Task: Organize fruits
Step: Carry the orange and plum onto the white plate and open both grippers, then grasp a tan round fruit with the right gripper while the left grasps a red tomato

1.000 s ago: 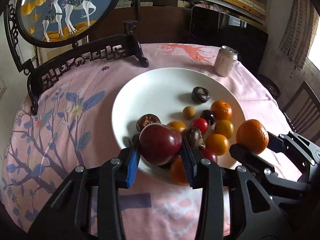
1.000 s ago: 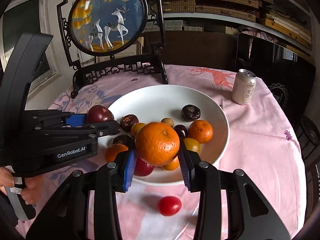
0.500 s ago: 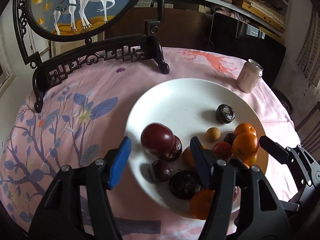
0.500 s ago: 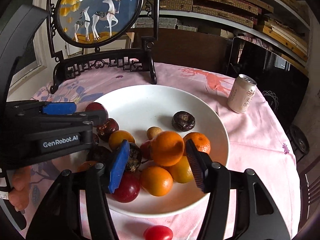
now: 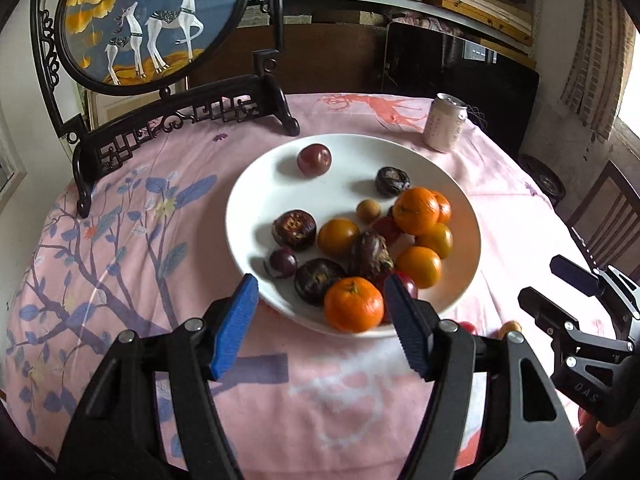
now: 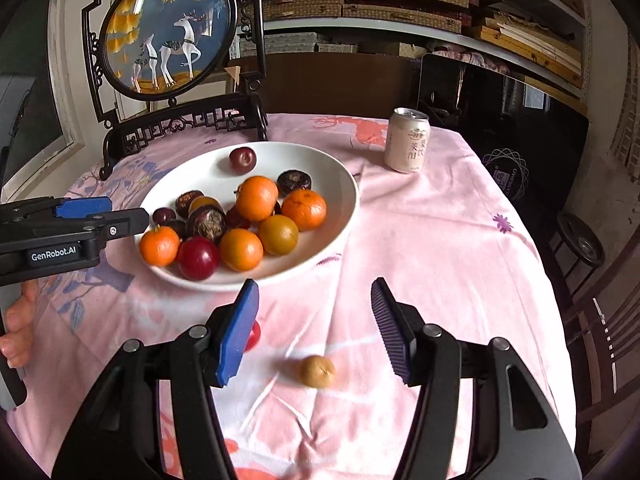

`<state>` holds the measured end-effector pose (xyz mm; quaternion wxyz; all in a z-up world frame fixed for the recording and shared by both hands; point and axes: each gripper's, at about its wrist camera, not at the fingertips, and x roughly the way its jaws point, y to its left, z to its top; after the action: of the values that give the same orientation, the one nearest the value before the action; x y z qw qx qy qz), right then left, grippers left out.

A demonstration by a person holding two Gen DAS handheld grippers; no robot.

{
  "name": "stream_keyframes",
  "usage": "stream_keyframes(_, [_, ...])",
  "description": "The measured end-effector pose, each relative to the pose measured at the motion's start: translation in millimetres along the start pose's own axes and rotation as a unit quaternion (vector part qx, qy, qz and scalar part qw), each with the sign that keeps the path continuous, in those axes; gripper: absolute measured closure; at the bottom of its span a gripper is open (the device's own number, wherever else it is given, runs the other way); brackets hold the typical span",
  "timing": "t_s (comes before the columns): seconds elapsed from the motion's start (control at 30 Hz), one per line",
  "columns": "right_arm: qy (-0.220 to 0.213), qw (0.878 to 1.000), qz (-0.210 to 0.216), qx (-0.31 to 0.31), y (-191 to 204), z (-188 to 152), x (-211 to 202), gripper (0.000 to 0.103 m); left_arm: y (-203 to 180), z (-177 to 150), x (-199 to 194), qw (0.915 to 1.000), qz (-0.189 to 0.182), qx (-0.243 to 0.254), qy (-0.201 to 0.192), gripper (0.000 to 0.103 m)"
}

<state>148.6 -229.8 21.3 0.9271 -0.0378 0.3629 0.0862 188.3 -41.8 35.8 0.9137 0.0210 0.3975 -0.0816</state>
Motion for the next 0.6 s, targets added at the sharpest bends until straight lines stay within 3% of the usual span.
stream_keyframes(0.3, [0.045, 0.999, -0.006, 0.01, -14.2, -36.8, 1.0, 0.044, -27.1, -38.2, -8.8, 0.9993, -0.013, 0.031, 0.015, 0.036])
stream_keyframes(0.6, [0.062, 0.998, 0.003, 0.011, -8.4, -42.9, 10.6, 0.045, -26.8, -57.6, -4.7, 0.9985, -0.016, 0.034, 0.041, 0.034])
